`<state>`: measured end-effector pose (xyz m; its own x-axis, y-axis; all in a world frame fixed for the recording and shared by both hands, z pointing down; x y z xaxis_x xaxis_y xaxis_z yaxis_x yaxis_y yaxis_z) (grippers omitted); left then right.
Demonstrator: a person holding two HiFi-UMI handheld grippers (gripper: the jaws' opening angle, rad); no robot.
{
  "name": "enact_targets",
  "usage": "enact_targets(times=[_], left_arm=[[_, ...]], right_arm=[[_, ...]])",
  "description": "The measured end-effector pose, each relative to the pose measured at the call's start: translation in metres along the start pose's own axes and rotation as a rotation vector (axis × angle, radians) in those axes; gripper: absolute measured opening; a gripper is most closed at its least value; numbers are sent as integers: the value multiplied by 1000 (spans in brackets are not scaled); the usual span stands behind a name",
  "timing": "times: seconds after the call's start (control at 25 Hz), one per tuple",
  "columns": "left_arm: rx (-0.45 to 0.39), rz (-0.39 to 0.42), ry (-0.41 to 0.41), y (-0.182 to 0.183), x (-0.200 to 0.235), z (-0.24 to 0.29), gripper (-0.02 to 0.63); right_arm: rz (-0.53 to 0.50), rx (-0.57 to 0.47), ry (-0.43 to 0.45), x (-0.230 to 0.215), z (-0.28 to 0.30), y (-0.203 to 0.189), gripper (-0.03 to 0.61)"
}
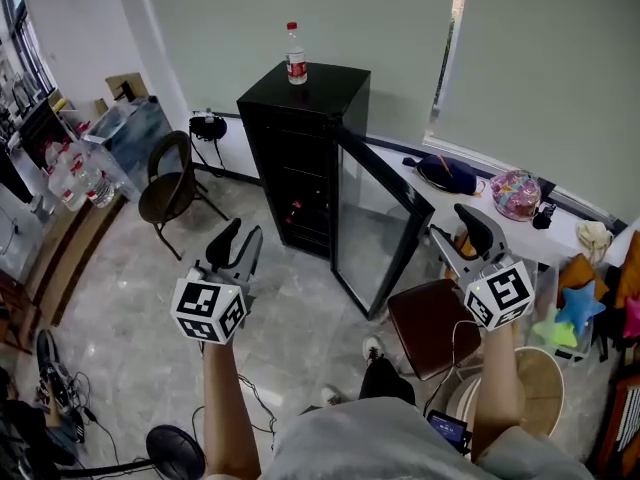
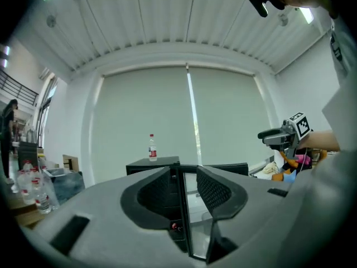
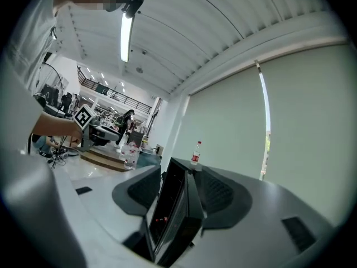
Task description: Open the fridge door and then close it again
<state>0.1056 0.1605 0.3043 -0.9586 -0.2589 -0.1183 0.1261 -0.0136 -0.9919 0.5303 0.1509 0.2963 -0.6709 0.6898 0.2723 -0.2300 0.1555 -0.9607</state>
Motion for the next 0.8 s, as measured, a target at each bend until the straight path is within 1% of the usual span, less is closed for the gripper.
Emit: enact_targets(times=[0.12, 0.2, 0.28, 0.4, 0.56, 0.64, 0.8], left_arm=[[-20, 9, 36, 3, 11, -17, 135], [-28, 18, 47, 5, 16, -23, 135], [-18, 40, 44, 4, 17, -25, 135], [1, 68, 35, -1, 15, -23, 135], [5, 30, 55, -12, 17, -18, 135], [16, 16, 61, -20, 17, -15, 135], [72, 32, 63, -41, 16, -5, 135]], right_arm=[[2, -4, 2, 6, -2, 3, 224], [7, -8, 11, 9, 0, 2, 224], [22, -6, 18, 13, 3, 0, 220], [71, 7, 24, 14, 8, -4, 207], [57, 43, 11, 2, 14, -14, 209], [59, 75, 15, -9, 18, -24, 224], [107, 145, 41, -29, 25, -51, 251]])
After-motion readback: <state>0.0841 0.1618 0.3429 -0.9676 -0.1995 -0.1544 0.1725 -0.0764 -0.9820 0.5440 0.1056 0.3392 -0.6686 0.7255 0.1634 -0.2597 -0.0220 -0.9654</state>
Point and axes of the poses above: the fingertips, and each gripper's own axes: z forward along the fingers, x to its left, y out of its top, the point moved 10 cm from there along -z, backward along the fingers, and after that the axes turned 10 degrees about y, right-handed, at the moved point
